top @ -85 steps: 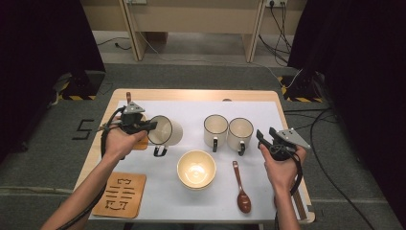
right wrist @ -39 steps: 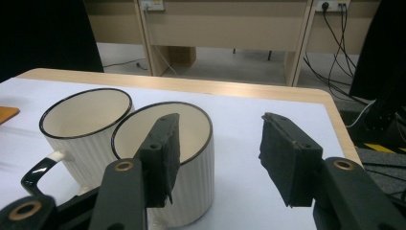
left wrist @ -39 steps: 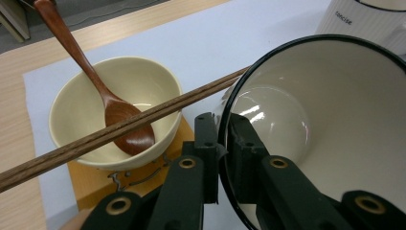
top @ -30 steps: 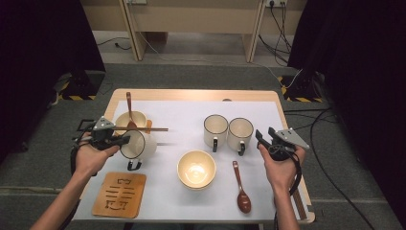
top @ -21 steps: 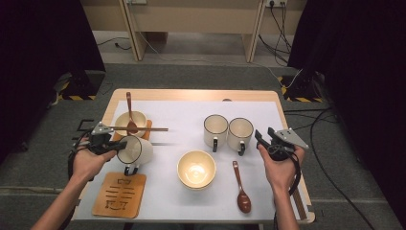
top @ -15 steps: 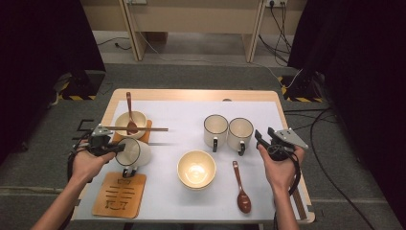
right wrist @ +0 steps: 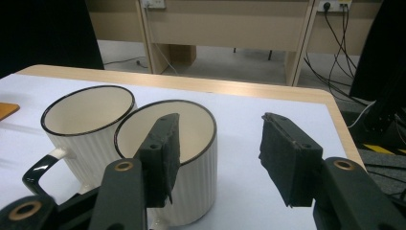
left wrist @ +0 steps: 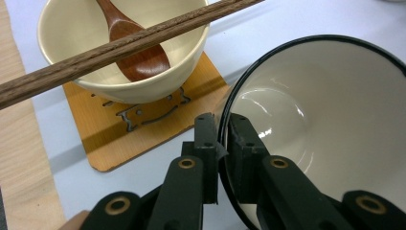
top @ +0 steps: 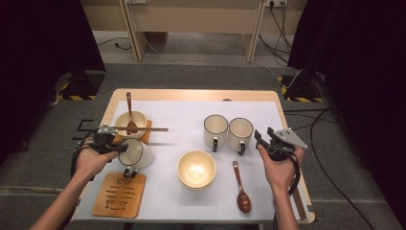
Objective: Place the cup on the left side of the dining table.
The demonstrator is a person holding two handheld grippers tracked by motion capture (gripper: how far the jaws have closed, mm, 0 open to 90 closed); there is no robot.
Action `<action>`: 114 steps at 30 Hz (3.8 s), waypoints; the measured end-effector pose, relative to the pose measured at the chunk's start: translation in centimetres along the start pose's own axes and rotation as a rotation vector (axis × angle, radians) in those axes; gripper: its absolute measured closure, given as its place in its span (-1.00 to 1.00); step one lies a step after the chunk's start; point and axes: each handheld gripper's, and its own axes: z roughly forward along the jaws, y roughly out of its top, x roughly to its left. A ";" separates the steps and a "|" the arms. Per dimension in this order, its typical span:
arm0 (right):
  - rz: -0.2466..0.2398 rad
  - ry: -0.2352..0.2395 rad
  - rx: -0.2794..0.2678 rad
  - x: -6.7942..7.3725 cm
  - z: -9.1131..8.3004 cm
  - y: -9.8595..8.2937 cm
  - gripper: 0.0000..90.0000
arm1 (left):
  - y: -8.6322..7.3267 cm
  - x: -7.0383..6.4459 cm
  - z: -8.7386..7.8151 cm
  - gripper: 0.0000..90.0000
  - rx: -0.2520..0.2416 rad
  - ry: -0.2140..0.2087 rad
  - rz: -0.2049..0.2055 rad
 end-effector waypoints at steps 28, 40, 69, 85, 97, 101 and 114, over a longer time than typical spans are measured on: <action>-0.004 0.002 0.003 0.1 0.0 0.0 0.08 | 1.4 -0.5 2.1 0.75 -0.042 0.002 -0.005; -0.005 0.000 -0.003 0.1 0.0 0.0 0.08 | 0.5 -0.6 0.0 0.30 -0.134 -0.030 -0.062; -0.002 -0.001 -0.008 0.1 -0.2 0.2 0.08 | 2.0 -0.5 0.6 0.41 -0.115 -0.003 -0.007; -0.005 0.002 -0.004 0.3 -0.2 0.2 0.08 | -1.1 -1.5 -3.2 0.20 -0.173 -0.044 -0.051; -0.006 0.005 0.005 0.4 -0.1 0.1 0.08 | -3.6 -3.0 -3.8 0.17 -0.179 -0.098 -0.061; -0.008 0.006 0.005 0.4 -0.1 0.0 0.08 | -3.9 -3.2 -3.6 0.18 -0.172 -0.098 -0.054; -0.007 0.003 0.004 0.4 0.0 0.0 0.08 | -5.7 -4.0 -2.6 0.36 -0.130 -0.096 -0.037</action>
